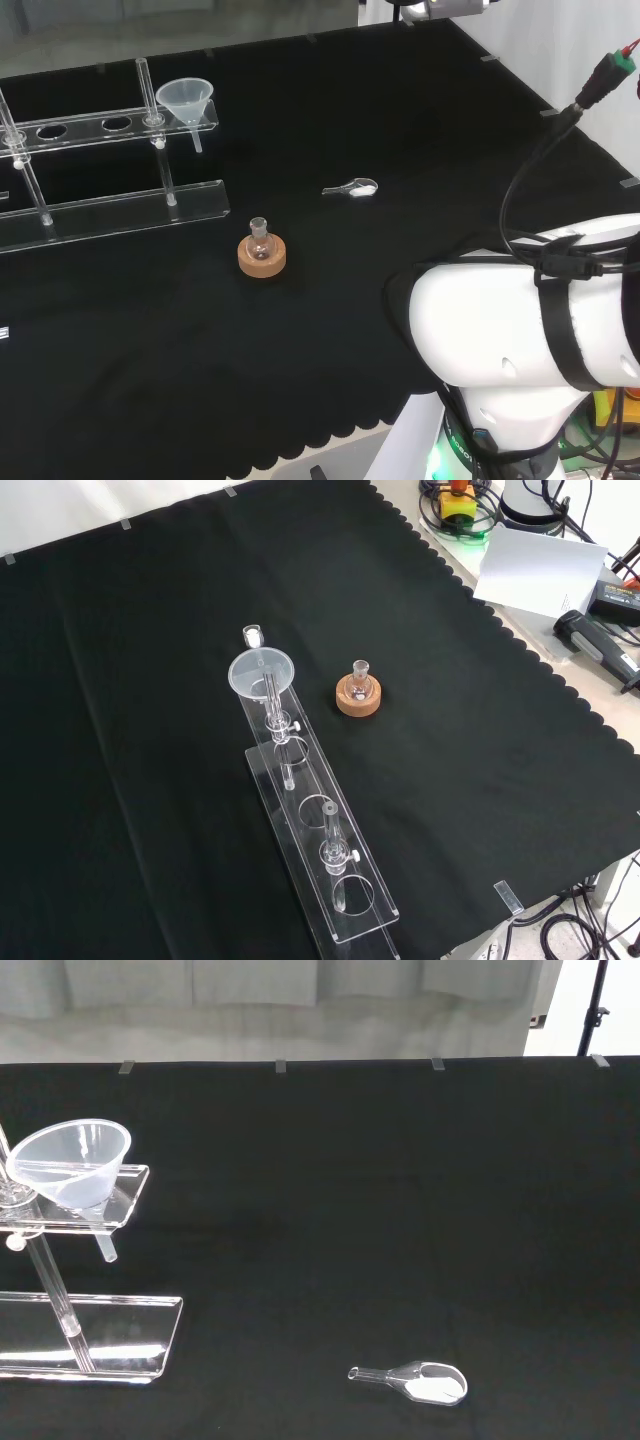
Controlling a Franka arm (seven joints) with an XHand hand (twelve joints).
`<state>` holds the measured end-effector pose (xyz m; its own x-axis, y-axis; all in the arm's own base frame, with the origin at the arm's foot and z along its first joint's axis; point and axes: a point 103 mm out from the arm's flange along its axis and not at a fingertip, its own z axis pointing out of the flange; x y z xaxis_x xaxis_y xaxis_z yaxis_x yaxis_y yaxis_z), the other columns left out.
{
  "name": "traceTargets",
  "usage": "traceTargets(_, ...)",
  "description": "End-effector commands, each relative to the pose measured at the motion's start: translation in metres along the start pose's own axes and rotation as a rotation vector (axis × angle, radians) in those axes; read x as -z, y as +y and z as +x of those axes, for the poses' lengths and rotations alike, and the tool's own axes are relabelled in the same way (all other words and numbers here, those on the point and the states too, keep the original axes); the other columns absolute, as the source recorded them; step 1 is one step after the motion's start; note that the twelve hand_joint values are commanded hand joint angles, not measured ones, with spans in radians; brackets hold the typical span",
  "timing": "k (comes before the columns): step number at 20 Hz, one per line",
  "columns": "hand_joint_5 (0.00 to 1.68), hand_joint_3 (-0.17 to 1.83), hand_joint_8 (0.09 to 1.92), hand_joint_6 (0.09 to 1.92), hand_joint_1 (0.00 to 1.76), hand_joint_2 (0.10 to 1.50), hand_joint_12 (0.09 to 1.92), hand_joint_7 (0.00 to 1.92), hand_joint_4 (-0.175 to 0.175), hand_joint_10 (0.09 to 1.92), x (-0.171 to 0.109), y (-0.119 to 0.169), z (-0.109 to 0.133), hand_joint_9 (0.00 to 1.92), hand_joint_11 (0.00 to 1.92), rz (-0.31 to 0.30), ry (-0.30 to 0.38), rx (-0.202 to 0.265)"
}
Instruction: Pick up the funnel from the transparent funnel stand.
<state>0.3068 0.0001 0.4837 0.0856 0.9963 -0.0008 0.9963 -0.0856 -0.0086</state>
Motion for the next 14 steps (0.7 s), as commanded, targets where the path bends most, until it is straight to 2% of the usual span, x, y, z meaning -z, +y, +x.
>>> traceTargets(1, 0.00, 0.08, 0.10, 0.09, 0.34, 0.69, 1.36, 0.15, 0.031, 0.18, 0.001, 0.000, 0.005, 0.18, 0.00, -0.019, -0.007, -0.012)
traceTargets(3, 0.00, 0.05, 0.20, 0.09, 0.32, 0.70, 1.43, 0.13, 0.026, 0.45, 0.002, 0.002, 0.015, 0.09, 0.00, -0.030, -0.031, -0.015)
traceTargets(5, 0.00, 0.03, 0.31, 0.09, 0.32, 0.71, 1.45, 0.09, 0.023, 0.63, 0.003, 0.005, 0.024, 0.02, 0.00, -0.027, -0.035, -0.020)
traceTargets(9, 0.00, 0.02, 0.44, 0.09, 0.31, 0.70, 1.45, 0.02, 0.020, 0.64, 0.001, 0.010, 0.027, 0.00, 0.00, -0.012, -0.018, -0.015)
traceTargets(10, 0.00, 0.01, 0.37, 0.09, 0.31, 0.70, 1.36, 0.01, 0.020, 0.50, -0.001, 0.012, 0.029, 0.00, 0.00, 0.003, -0.020, -0.010)
traceTargets(11, 0.00, 0.01, 0.26, 0.09, 0.30, 0.70, 1.16, 0.00, 0.020, 0.30, -0.003, 0.015, 0.031, 0.00, 0.00, 0.022, -0.017, -0.006)
traceTargets(12, 0.00, 0.01, 0.15, 0.09, 0.30, 0.69, 0.91, 0.00, 0.020, 0.16, -0.006, 0.017, 0.033, 0.00, 0.00, 0.040, -0.013, 0.000)
traceTargets(13, 0.00, 0.00, 0.09, 0.09, 0.30, 0.68, 0.56, 0.00, 0.025, 0.09, -0.009, 0.020, 0.036, 0.00, 0.00, 0.049, -0.018, 0.006)
traceTargets(14, 0.00, 0.00, 0.09, 0.09, 0.29, 0.67, 0.30, 0.00, 0.029, 0.09, -0.012, 0.023, 0.041, 0.00, 0.00, 0.058, -0.036, 0.014)
